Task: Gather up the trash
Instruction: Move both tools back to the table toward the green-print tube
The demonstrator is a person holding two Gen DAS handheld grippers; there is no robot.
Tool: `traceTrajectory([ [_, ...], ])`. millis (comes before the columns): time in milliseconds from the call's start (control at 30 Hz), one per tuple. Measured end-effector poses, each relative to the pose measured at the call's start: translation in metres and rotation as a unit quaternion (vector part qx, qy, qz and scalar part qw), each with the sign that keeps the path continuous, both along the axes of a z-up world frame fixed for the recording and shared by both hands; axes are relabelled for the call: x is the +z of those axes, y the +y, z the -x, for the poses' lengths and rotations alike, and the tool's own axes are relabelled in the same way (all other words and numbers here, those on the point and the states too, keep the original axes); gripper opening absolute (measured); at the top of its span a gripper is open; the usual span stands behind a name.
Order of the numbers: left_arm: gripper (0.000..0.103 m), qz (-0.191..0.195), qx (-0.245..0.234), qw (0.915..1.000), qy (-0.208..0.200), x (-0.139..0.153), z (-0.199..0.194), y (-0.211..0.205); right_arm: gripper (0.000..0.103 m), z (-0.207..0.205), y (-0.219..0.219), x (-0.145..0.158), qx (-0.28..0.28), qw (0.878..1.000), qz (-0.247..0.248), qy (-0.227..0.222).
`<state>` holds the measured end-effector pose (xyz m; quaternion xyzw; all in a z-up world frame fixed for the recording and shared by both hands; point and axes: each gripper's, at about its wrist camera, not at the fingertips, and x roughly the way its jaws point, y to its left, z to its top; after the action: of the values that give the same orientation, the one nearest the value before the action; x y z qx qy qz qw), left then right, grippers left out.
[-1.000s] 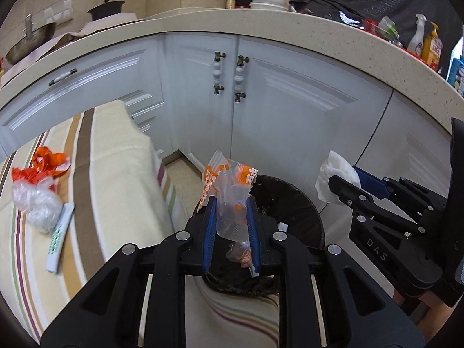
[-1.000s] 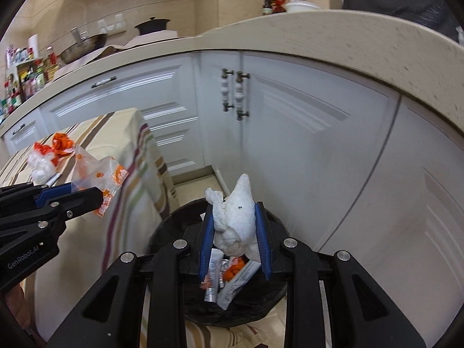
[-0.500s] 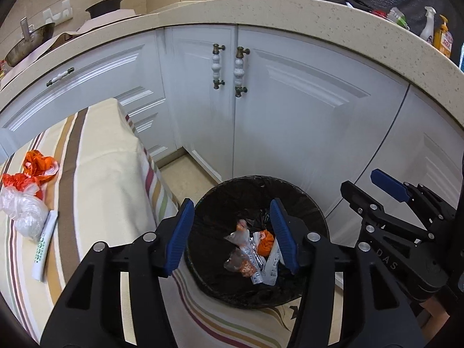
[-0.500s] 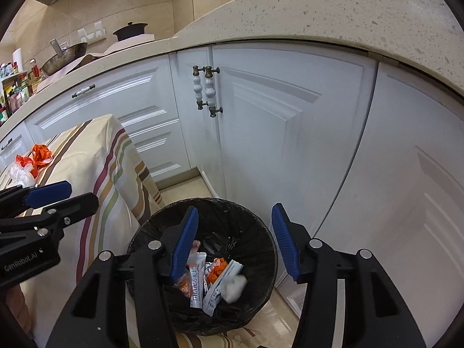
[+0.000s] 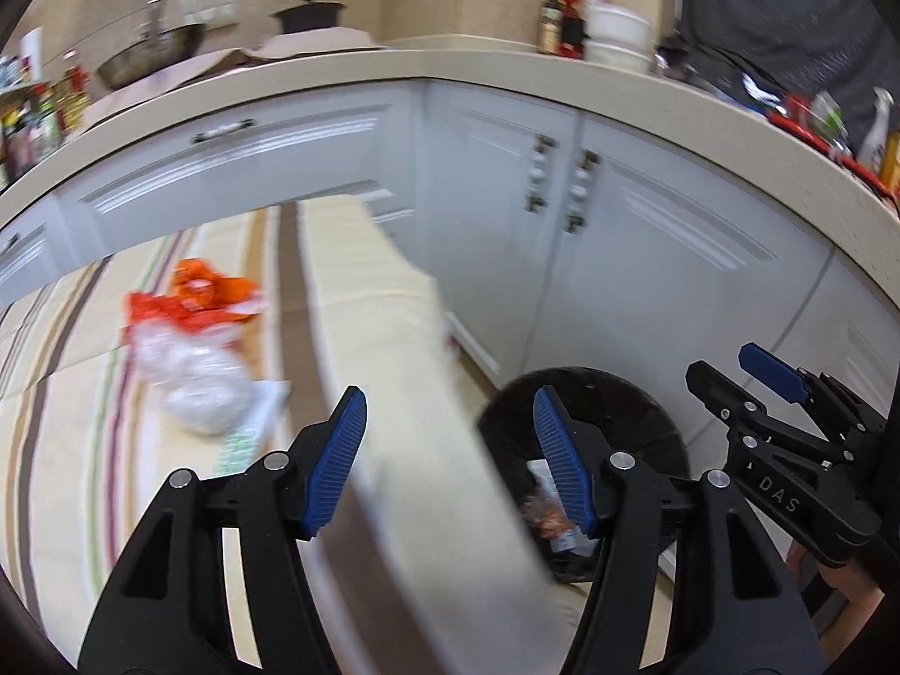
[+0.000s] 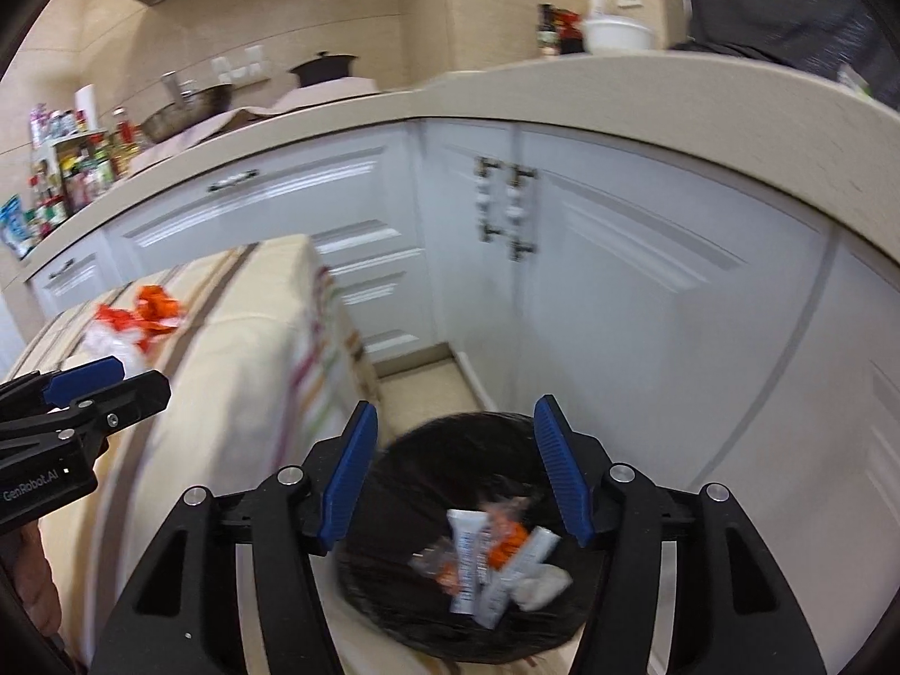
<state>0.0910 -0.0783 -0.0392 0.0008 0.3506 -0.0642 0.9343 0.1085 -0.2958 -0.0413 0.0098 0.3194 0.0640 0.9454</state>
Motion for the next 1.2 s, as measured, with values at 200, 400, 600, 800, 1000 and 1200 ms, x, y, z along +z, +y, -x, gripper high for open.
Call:
traceTrajectory([
  [200, 0.06, -0.013, 0.054, 0.9984, -0.015, 0.008, 0.016, 0.053, 0.058, -0.003, 0.057, 0.007, 0.06, 0.998, 0.003, -0.003],
  [400, 0.06, -0.015, 0.107, 0.994, -0.018, 0.011, 0.031, 0.106, 0.058, -0.002, 0.112, 0.012, 0.121, 0.993, 0.008, 0.0],
  [600, 0.06, -0.012, 0.144, 0.9893, -0.019, 0.01, 0.043, 0.147, 0.059, 0.001, 0.159, 0.008, 0.166, 0.986, 0.022, 0.013],
  [800, 0.06, -0.002, 0.17, 0.9854, -0.013, 0.002, 0.051, 0.179, 0.06, 0.001, 0.195, 0.0, 0.193, 0.98, 0.034, 0.039],
  [1000, 0.06, 0.018, 0.183, 0.9829, -0.003, -0.007, 0.055, 0.202, 0.063, -0.005, 0.227, -0.013, 0.208, 0.974, 0.06, 0.075],
  [1200, 0.06, 0.034, 0.18, 0.983, 0.002, -0.012, 0.054, 0.209, 0.063, -0.016, 0.232, -0.027, 0.195, 0.97, 0.09, 0.113],
])
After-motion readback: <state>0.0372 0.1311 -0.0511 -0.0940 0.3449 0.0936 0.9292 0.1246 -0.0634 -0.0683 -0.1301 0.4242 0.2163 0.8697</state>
